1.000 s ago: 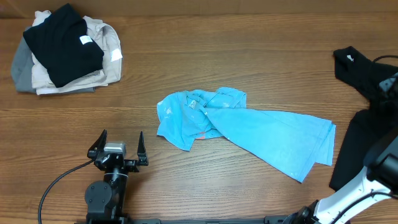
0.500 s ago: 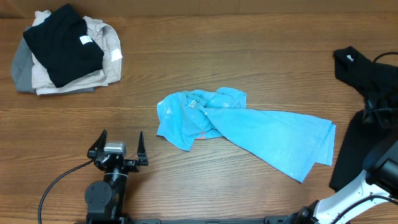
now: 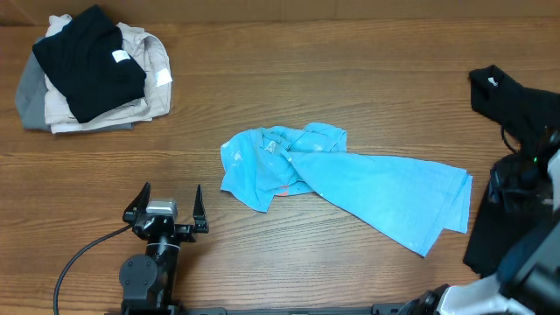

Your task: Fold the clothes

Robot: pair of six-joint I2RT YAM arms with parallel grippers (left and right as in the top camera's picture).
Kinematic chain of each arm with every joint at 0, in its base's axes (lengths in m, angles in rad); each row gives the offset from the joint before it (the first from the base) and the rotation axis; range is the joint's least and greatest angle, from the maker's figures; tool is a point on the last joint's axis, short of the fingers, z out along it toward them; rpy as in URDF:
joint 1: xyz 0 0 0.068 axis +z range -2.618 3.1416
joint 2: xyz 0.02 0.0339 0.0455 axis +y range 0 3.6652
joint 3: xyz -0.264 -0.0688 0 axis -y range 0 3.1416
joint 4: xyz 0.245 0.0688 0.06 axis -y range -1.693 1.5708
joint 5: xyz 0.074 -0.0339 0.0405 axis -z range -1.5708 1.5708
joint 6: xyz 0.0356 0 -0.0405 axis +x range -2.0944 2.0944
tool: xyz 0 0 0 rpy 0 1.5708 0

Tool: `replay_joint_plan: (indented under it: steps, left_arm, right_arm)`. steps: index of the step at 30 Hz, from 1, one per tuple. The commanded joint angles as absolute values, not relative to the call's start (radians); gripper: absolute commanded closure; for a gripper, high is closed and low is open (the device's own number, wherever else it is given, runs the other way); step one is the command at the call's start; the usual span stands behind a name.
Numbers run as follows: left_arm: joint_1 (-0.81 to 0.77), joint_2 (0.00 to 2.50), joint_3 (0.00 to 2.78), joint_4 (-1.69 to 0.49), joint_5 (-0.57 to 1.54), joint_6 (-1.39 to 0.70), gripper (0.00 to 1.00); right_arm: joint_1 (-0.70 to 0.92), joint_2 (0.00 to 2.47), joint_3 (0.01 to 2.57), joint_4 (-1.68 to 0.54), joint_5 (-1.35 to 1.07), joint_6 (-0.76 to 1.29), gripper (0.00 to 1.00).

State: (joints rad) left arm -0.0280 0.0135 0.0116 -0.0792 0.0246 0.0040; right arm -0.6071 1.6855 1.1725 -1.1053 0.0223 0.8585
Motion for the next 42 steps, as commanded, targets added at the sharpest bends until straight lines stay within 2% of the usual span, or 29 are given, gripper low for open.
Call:
replay_joint_plan:
  steps: [1,10,21,28,34,36,42]
  left_arm:
    - [-0.022,0.005,0.005,-0.077,0.015,0.023,0.00]
    - [-0.022,0.005,0.005,-0.077,0.015,0.023,0.00]
    - [-0.022,0.005,0.005,-0.077,0.015,0.023,0.00]
    - [-0.022,0.005,0.005,-0.077,0.015,0.023,0.00]
    - [-0.022,0.005,0.005,-0.077,0.015,0.023,0.00]
    - [-0.022,0.005,0.005,-0.077,0.015,0.023,0.00]
    - [-0.022,0.005,0.005,-0.077,0.015,0.023,0.00]
  right_arm:
    - [-0.603,1.633,1.091,-1.053,0.021,0.841,0.93]
    - [-0.603,1.634,0.889,-0.843,0.017,0.838,0.94]
    - [-0.603,1.639,0.786,-0.689,0.027,0.838,0.94]
    - [-0.611,1.642,0.765,-0.661,0.166,0.896,0.93]
    - [-0.678,1.642,0.765,-0.645,0.213,0.936,0.90]
    - [-0.710,1.642,0.766,-0.630,0.218,0.932,0.94]
    - [-0.822,1.642,0.809,-0.633,0.267,0.936,0.93]
